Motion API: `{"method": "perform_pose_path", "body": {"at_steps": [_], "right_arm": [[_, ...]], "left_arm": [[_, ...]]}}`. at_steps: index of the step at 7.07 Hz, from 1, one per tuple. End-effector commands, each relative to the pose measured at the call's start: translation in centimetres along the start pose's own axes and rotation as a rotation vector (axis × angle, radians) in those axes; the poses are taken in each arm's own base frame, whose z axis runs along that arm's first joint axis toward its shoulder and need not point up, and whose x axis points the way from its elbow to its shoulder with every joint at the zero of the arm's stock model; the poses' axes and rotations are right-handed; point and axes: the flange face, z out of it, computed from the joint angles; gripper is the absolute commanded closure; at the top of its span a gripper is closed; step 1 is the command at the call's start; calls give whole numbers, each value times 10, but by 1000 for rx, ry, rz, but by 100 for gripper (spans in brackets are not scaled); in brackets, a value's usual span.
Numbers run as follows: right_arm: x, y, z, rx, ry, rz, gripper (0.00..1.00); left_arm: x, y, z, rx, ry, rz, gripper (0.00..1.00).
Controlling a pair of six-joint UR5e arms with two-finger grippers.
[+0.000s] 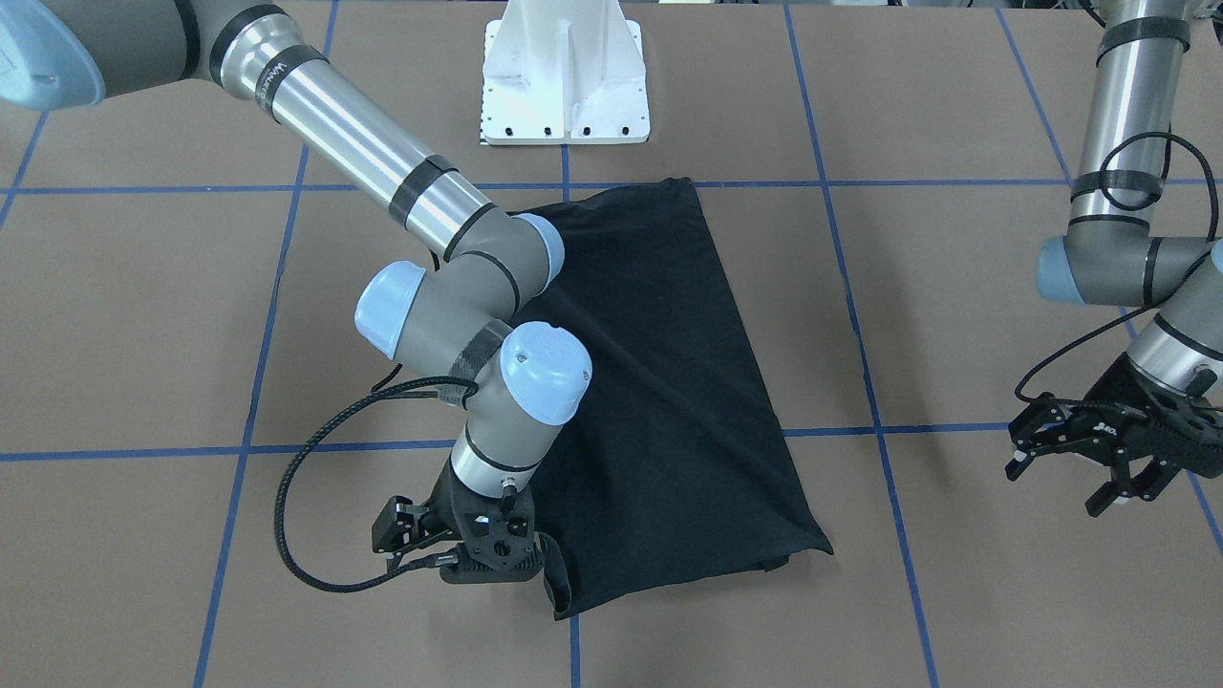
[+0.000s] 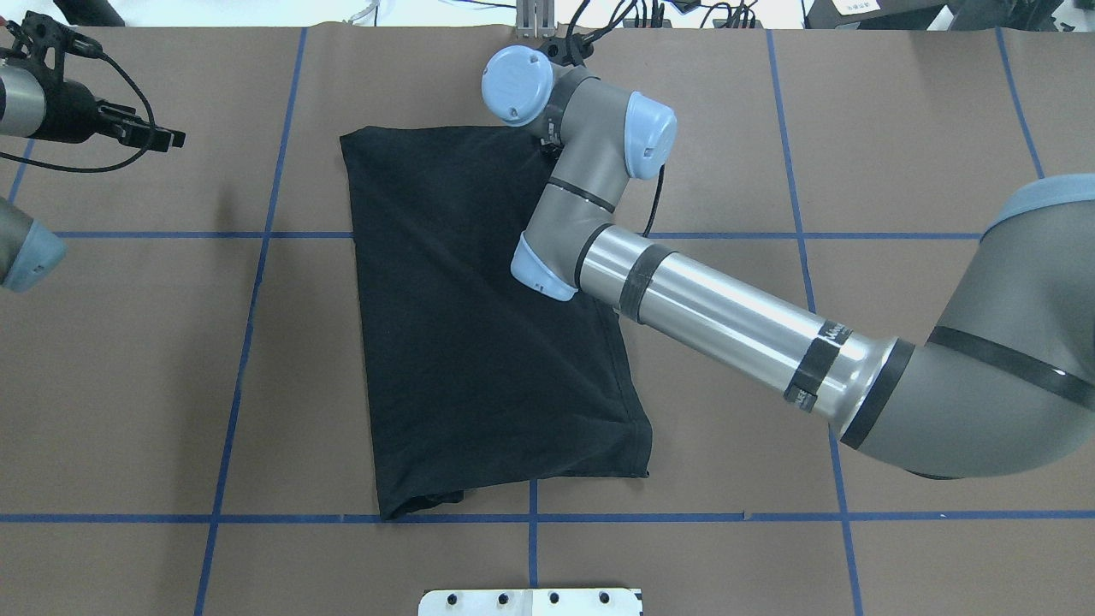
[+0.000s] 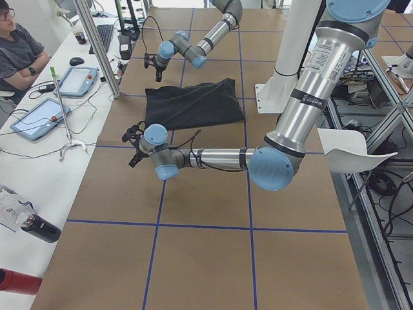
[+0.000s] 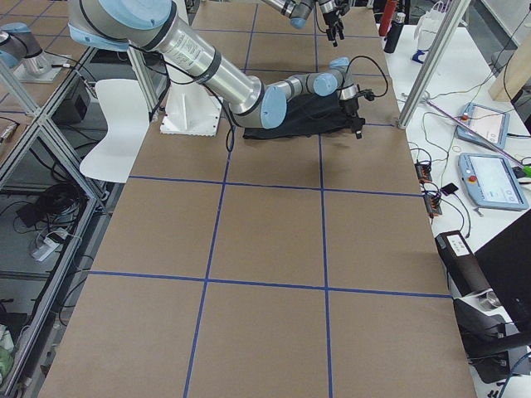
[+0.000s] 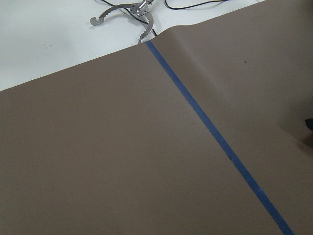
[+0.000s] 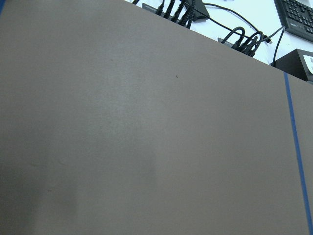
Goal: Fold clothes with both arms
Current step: 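Lift the right gripper aside while the left gripper lowers near the shirt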
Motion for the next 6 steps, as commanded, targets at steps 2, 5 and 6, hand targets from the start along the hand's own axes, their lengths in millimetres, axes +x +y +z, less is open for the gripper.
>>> {"method": "perform_pose_path", "body": {"at_steps": [2,5,6], "right_arm": [[39,12,-38,6,-186,12,1],[97,75,-66,-14,-384,0,1],[132,111,-71,9,-417,-6,1]], "left_arm": [[40,-28,-30,79,49,-134,0],[133,22,-54,58,189,-117,0],[178,33,-61,36,263,-180,0]]}}
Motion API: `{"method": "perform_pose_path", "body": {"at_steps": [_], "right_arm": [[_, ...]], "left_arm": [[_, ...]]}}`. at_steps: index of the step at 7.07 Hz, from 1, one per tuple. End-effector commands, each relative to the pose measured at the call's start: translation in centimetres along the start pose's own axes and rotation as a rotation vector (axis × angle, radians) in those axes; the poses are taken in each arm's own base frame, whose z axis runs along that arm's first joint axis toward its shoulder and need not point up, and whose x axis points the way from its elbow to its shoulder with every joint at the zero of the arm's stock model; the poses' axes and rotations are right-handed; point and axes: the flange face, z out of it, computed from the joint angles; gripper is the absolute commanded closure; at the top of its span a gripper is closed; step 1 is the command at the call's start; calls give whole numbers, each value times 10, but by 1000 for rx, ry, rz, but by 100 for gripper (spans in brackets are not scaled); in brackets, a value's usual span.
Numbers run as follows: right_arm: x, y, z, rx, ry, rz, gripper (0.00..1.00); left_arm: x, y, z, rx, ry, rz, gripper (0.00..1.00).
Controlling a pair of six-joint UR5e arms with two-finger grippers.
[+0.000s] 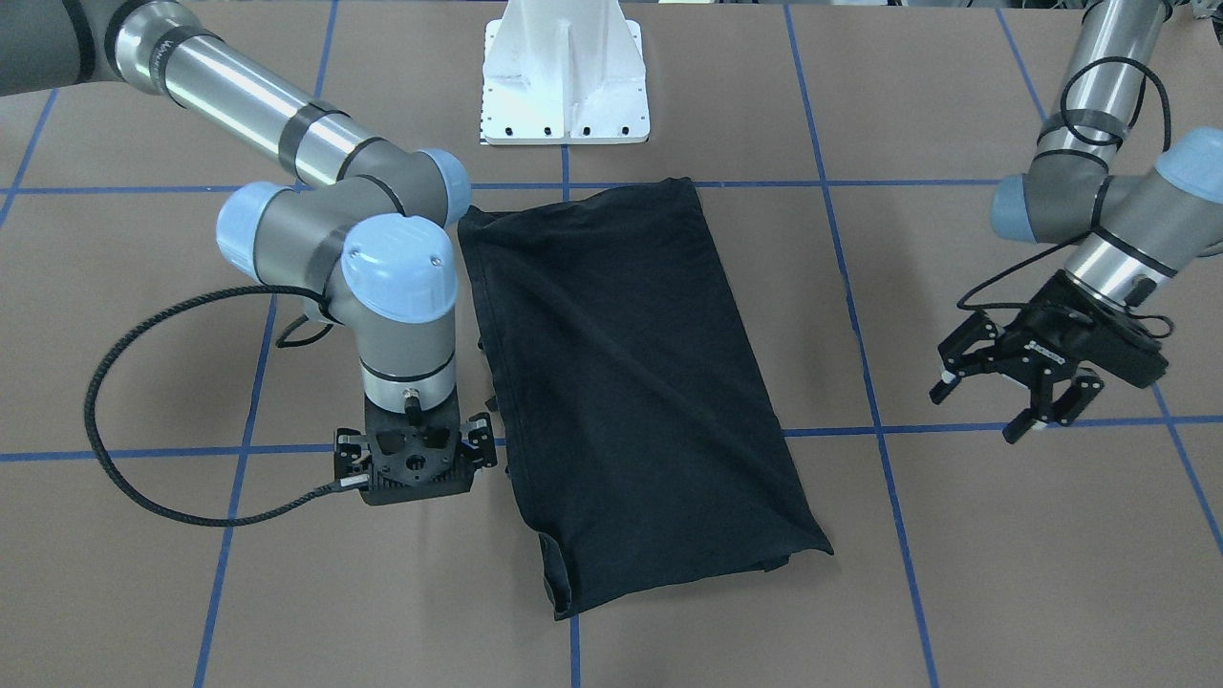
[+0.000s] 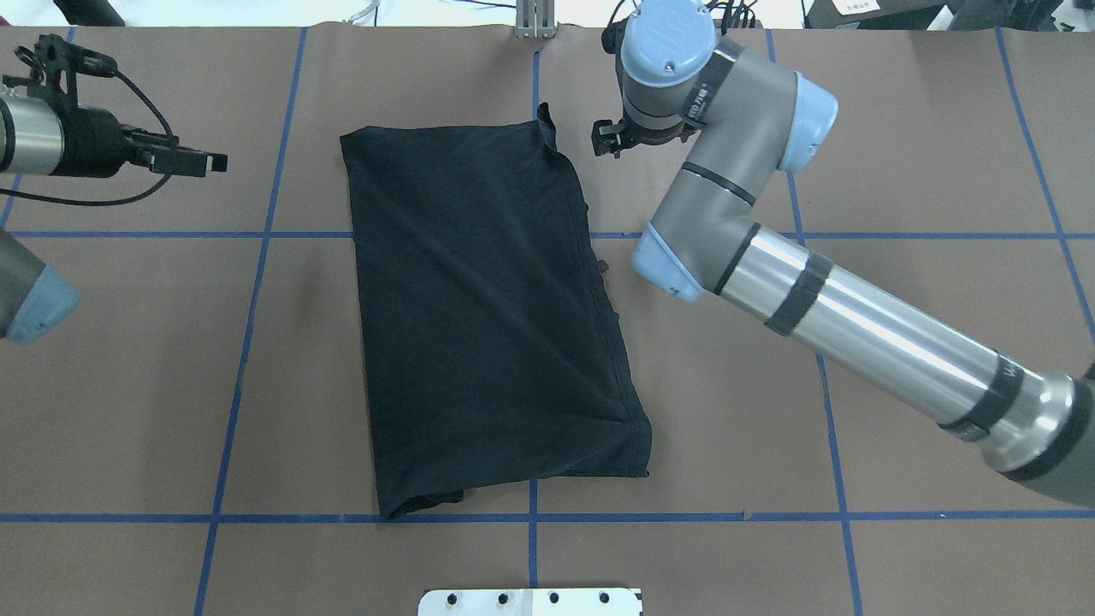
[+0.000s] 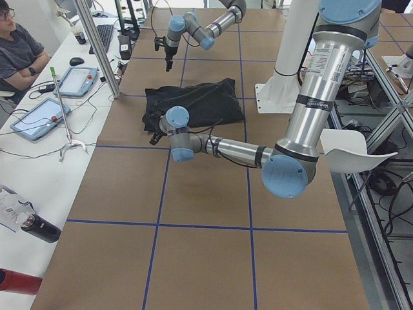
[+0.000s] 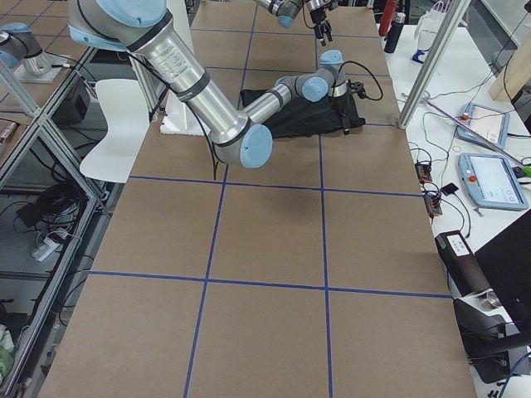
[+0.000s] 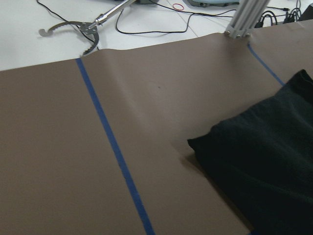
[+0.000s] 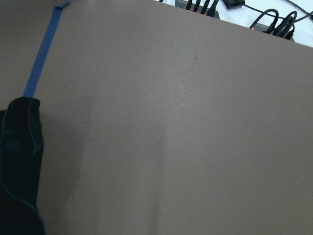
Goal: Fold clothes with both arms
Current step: 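Lift the right gripper aside while the left gripper lowers near the shirt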
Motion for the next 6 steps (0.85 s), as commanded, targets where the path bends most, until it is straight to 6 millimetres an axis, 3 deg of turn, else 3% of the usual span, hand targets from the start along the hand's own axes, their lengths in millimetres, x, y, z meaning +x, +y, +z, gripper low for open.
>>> {"method": "perform_pose_path", "body": {"at_steps": [1,3,5,6], "right_arm": [[49,79,-48,32,-99,-31,1],[67,129,-71,36,-130,-39,0],[73,155,-74,37,-123,-10,0],[68,159,-73,44,-119,-11,0]], "left_arm": [[88,51,5,-43,116,-106,0],[174,128,7,-52,143,-253,0],[286,166,2,-147,27,-421,0],[316,181,5,-183,-20,-475,0]]}}
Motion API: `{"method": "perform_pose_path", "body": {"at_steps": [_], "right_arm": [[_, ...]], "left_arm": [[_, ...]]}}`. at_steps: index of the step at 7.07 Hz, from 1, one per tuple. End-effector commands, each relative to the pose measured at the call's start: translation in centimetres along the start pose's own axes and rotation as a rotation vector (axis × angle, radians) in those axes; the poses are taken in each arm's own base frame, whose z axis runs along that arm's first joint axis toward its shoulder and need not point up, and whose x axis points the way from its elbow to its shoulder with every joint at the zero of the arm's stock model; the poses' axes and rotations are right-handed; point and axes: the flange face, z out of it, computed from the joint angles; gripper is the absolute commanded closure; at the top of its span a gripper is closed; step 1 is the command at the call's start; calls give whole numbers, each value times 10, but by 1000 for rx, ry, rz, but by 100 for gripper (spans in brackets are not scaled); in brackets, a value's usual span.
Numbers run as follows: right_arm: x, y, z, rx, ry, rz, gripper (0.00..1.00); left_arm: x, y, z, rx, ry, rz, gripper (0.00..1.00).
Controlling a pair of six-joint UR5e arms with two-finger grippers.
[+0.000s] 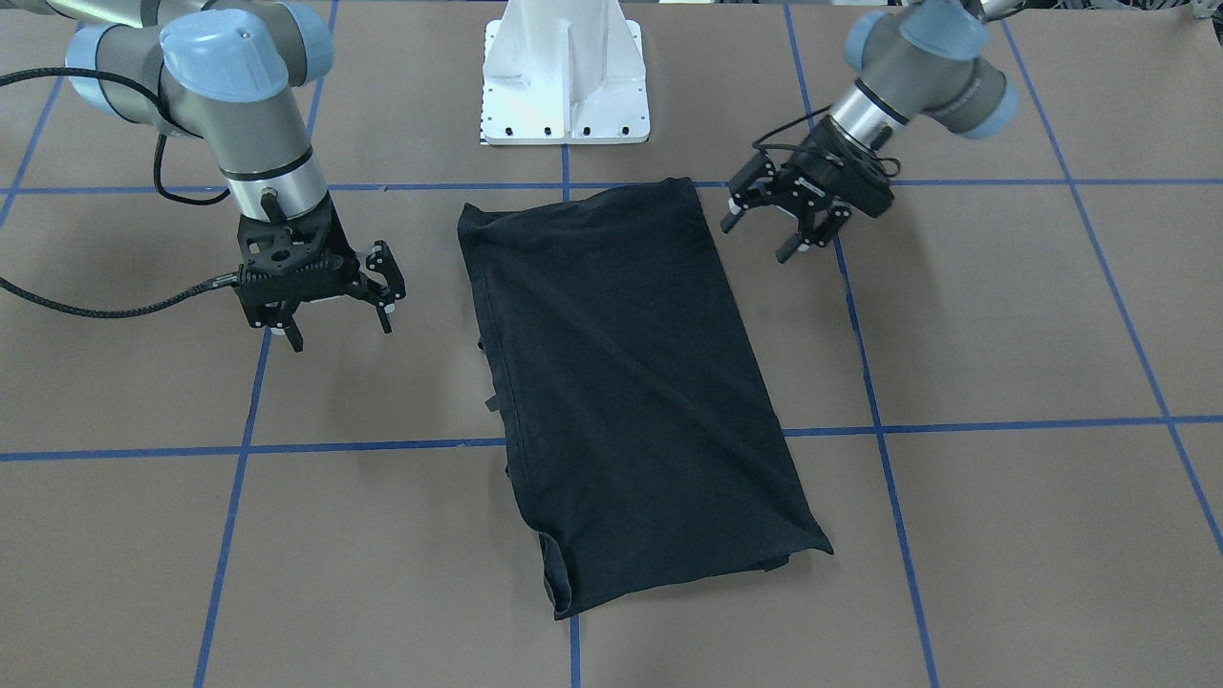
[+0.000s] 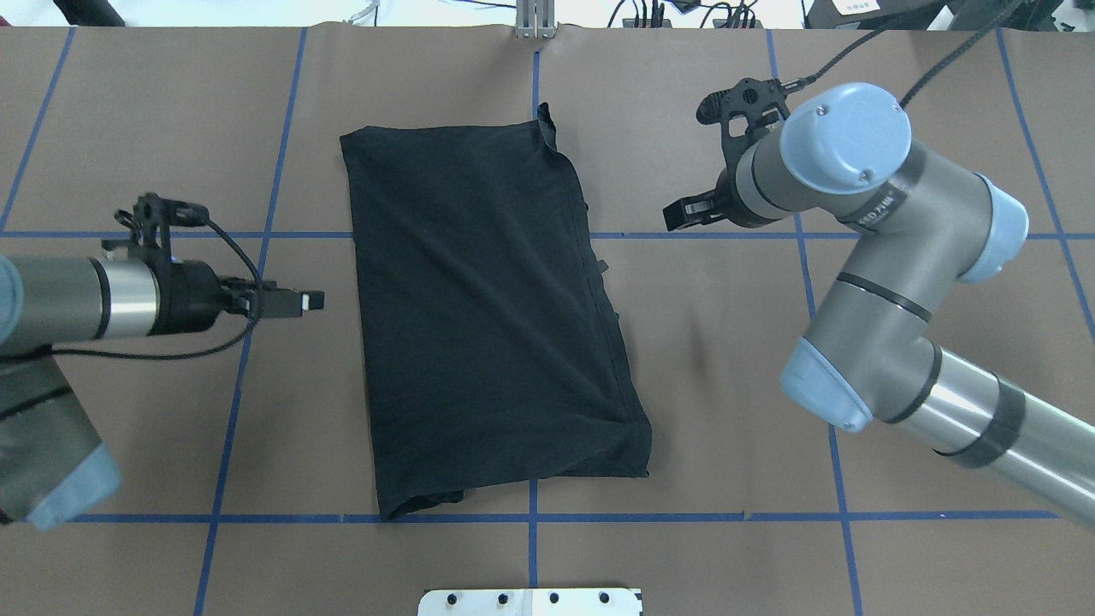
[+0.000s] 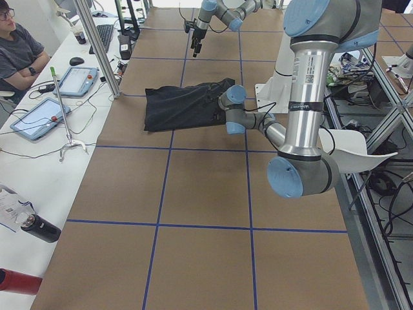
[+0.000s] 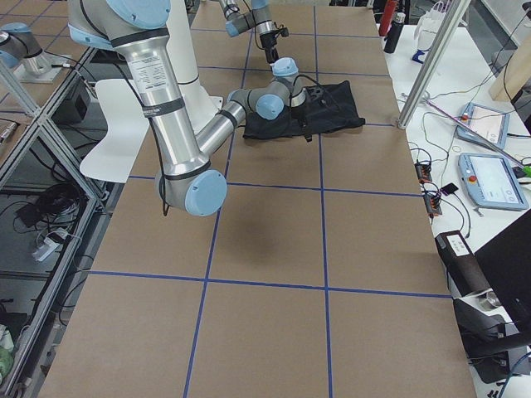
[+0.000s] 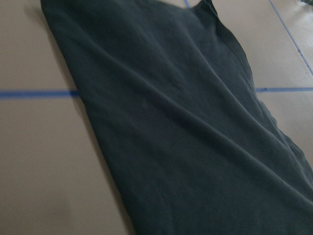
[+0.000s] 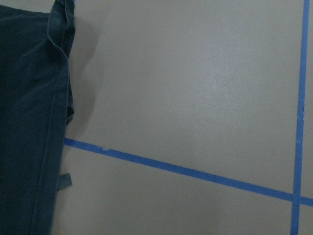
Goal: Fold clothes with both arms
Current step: 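Lift the right gripper aside while the left gripper lowers near the shirt, then grasp the shirt's near corner with the left gripper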
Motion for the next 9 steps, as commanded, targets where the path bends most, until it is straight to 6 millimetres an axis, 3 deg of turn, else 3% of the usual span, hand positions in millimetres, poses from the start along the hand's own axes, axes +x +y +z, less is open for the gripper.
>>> {"method": "perform_pose_path", "body": {"at_steps": [1,3,4,6,9], "right_arm": [[-5,10,0,5,3,0,0],[-6,10,0,9,6,-1,0],[-6,11,1,8,7,-2,0],[-8,10,1,8,3,-6,0],[-11,11,2,7,1,-12,0]], "left_arm": [[43,72,19,-49,-101,-110,0],[34,85,50,-54,-172,-181,0],[35,85,53,-56,-173,-183,4],[35,85,53,-56,-174,-183,33],[37,86,51,-61,-169,-183,34]]}}
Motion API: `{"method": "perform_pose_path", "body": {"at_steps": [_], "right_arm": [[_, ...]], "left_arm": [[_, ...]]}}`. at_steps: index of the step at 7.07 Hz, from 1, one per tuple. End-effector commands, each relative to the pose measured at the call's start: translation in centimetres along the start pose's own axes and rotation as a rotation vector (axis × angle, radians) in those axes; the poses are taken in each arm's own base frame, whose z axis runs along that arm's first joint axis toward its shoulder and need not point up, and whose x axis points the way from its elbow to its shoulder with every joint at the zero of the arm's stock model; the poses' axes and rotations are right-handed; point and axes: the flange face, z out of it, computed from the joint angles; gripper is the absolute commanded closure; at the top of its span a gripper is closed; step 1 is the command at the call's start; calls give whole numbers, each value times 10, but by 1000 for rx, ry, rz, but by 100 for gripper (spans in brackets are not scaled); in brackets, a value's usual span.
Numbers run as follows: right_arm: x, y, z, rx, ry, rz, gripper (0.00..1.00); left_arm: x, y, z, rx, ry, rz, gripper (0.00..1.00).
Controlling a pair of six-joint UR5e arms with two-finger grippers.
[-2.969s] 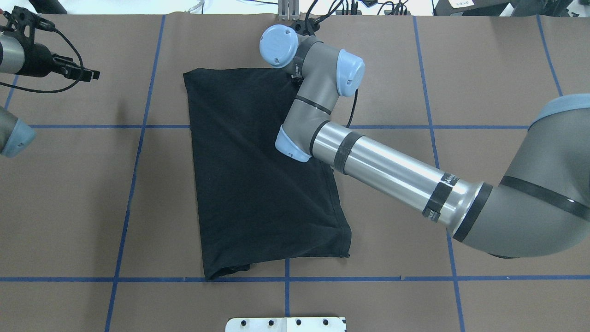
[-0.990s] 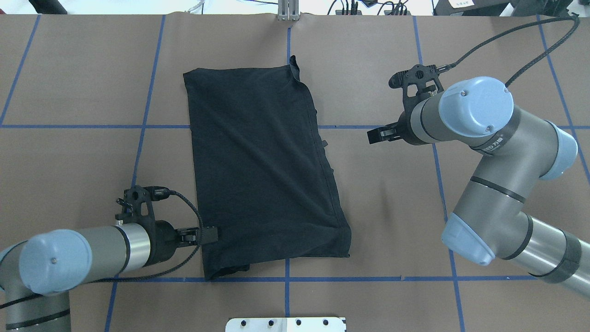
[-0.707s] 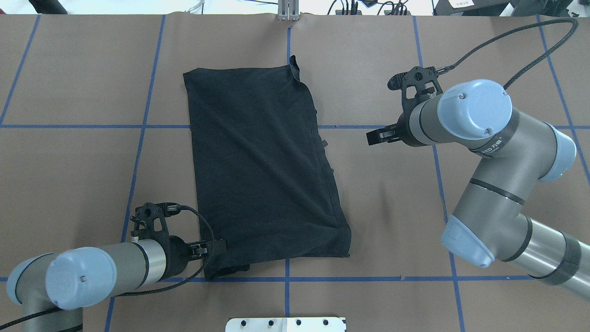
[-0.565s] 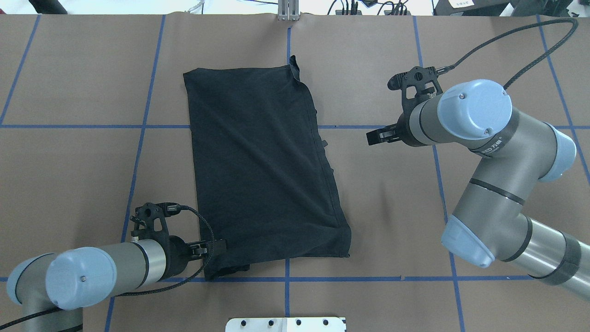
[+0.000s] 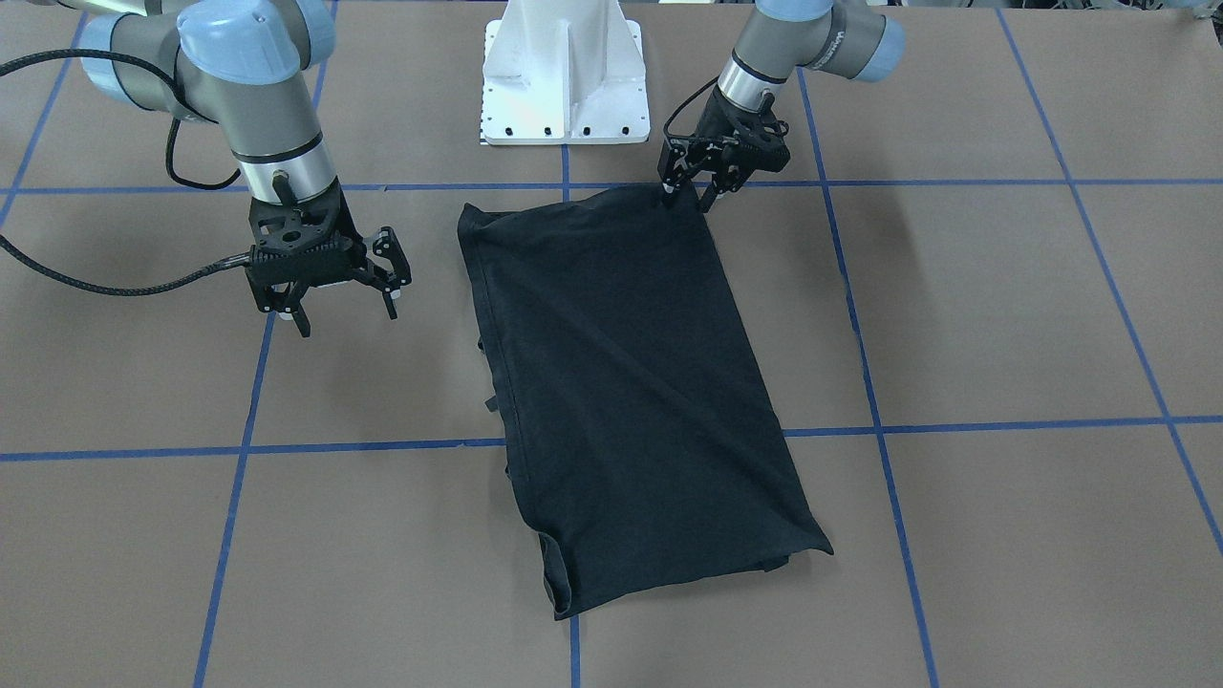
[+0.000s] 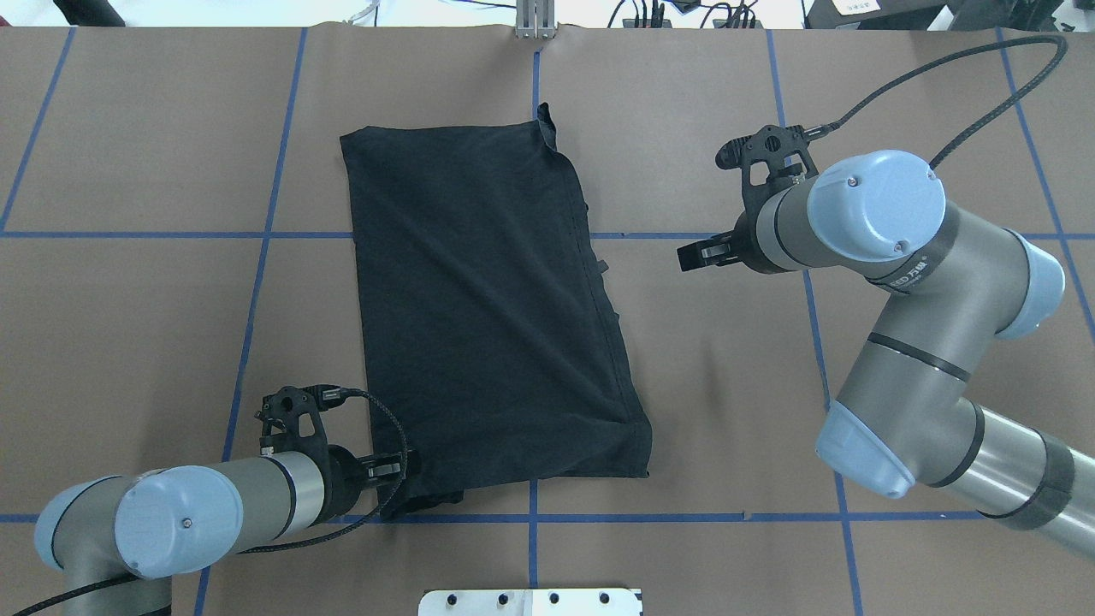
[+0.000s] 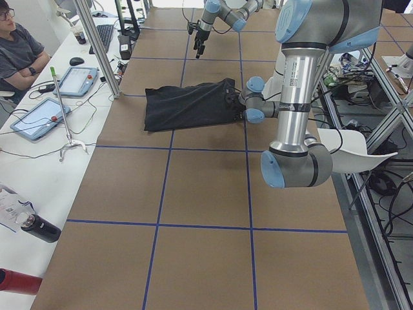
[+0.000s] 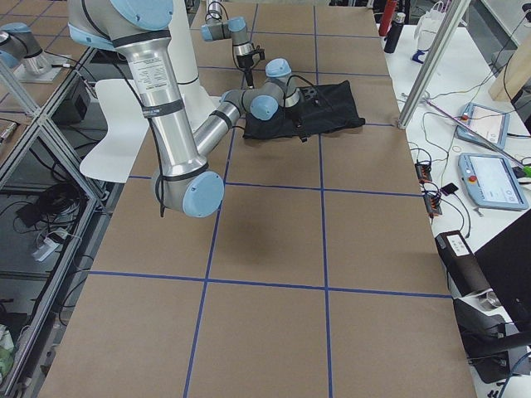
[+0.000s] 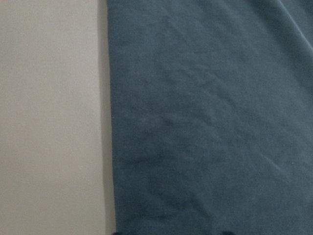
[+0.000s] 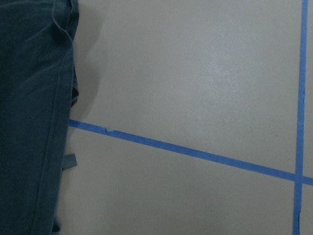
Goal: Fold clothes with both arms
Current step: 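Grasp the shirt's near corner with the left gripper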
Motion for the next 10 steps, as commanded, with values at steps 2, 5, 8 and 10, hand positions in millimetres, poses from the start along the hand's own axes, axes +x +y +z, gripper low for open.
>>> {"method": "perform_pose_path", "body": {"at_steps": [2,5,8,10], "right_arm": [[-2,1,0,0,-3,-7,0],[-2,3,1,-2,-2,-5,0],[-3,3,1,-3,-3,-11,0],[-4,3,0,-1,-5,-11,0]], "left_arm": [[0,5,-1,-12,1,4,34],[-4,12,1,-24,-23,10,34],[-4,18,3,-46,-28,13,41],[-5,18,4,-48,-30,12,55]]}}
